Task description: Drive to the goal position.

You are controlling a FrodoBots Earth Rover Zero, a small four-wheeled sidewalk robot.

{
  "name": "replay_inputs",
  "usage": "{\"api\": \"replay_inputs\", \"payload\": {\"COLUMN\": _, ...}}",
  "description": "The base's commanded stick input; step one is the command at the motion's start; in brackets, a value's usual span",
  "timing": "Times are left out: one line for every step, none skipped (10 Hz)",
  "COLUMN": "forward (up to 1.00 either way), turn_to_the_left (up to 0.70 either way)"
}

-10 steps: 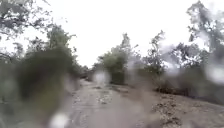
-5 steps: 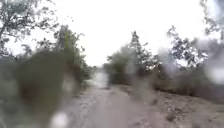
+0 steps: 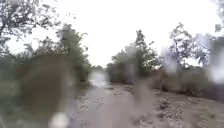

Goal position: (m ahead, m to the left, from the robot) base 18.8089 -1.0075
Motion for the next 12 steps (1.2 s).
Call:
{"api": "replay_inputs", "payload": {"forward": 0.45, "turn_to_the_left": 0.00}}
{"api": "replay_inputs", "payload": {"forward": 0.45, "turn_to_the_left": 0.00}}
{"api": "replay_inputs", "payload": {"forward": 0.45, "turn_to_the_left": 0.00}}
{"api": "replay_inputs", "payload": {"forward": 0.45, "turn_to_the_left": 0.00}}
{"api": "replay_inputs", "payload": {"forward": 0.45, "turn_to_the_left": 0.00}}
{"api": "replay_inputs", "payload": {"forward": 0.45, "turn_to_the_left": 0.00}}
{"api": "replay_inputs", "payload": {"forward": 0.45, "turn_to_the_left": 0.00}}
{"api": "replay_inputs", "payload": {"forward": 0.45, "turn_to_the_left": 0.00}}
{"api": "replay_inputs", "payload": {"forward": 0.45, "turn_to_the_left": 0.00}}
{"api": "replay_inputs", "payload": {"forward": 0.45, "turn_to_the_left": 0.00}}
{"api": "replay_inputs", "payload": {"forward": 0.45, "turn_to_the_left": 0.00}}
{"api": "replay_inputs", "payload": {"forward": 0.45, "turn_to_the_left": 0.00}}
